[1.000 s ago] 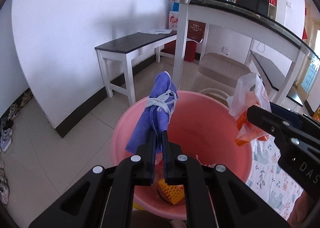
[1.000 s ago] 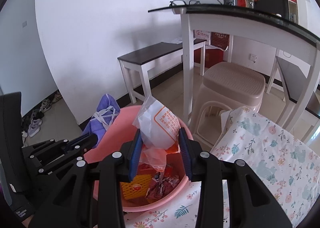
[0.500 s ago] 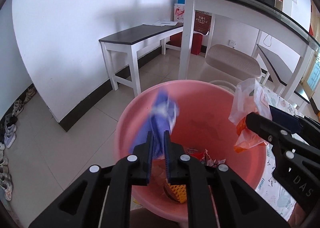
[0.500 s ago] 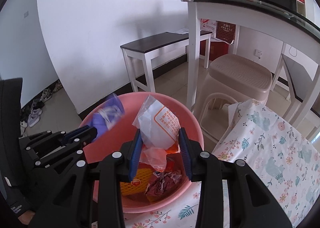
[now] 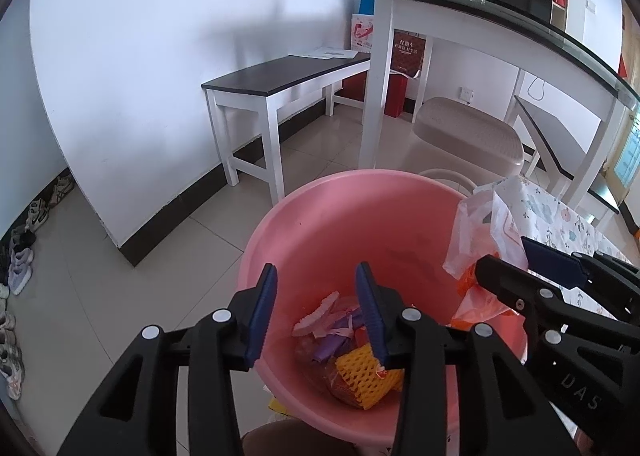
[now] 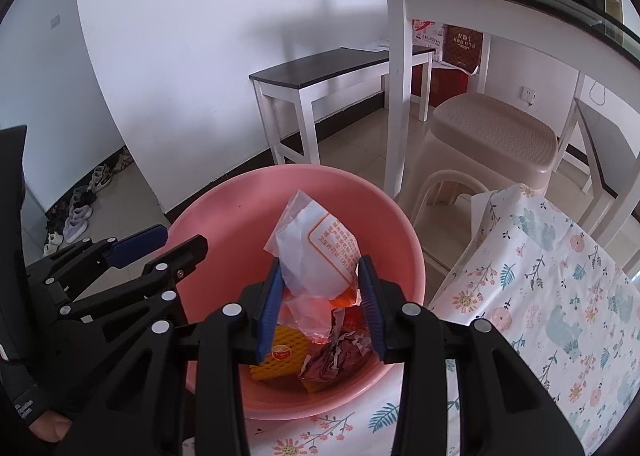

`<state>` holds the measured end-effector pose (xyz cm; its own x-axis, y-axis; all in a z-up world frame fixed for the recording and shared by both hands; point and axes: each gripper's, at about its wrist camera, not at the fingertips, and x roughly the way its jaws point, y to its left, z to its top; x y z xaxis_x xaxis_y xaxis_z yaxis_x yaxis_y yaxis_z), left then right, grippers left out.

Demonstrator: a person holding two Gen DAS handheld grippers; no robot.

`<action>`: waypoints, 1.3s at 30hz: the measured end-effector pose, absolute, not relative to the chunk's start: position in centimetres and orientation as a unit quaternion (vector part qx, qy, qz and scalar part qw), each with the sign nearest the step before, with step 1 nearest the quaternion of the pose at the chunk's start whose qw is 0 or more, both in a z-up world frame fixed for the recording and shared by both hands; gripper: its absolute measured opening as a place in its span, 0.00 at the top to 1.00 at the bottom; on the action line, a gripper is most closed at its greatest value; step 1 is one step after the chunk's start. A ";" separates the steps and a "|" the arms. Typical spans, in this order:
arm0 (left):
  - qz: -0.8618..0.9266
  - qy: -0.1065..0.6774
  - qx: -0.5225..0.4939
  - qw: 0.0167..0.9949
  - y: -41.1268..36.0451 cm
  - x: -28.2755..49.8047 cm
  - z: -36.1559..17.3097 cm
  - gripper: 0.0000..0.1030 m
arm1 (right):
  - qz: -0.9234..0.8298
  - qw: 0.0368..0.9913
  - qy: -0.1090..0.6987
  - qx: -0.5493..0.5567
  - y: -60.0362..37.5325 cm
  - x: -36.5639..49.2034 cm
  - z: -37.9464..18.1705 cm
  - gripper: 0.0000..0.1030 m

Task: Collect trash
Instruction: 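Withdraw both open grippers up from the pink bucket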

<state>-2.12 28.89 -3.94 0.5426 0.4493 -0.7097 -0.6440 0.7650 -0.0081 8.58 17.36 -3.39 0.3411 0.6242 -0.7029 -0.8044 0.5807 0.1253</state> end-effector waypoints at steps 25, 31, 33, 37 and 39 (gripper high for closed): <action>0.314 0.344 -0.134 0.875 28.3 -3.1 -2.8 0.58 | 0.440 0.811 0.374 -0.098 16.0 8.5 -2.8 0.53; 0.311 0.337 -0.137 0.878 27.7 -3.3 -2.2 0.57 | 0.438 0.817 0.364 -0.092 15.1 7.9 -2.2 0.53; 0.310 0.334 -0.139 0.879 27.5 -3.5 -2.0 0.54 | 0.438 0.819 0.360 -0.091 14.8 7.6 -2.0 0.53; 0.305 0.327 -0.142 0.883 26.9 -3.7 -1.5 0.53 | 0.438 0.824 0.347 -0.094 14.1 6.9 -1.4 0.53; 0.302 0.325 -0.140 0.885 26.5 -3.8 -1.2 0.53 | 0.438 0.827 0.339 -0.095 13.6 6.4 -1.0 0.53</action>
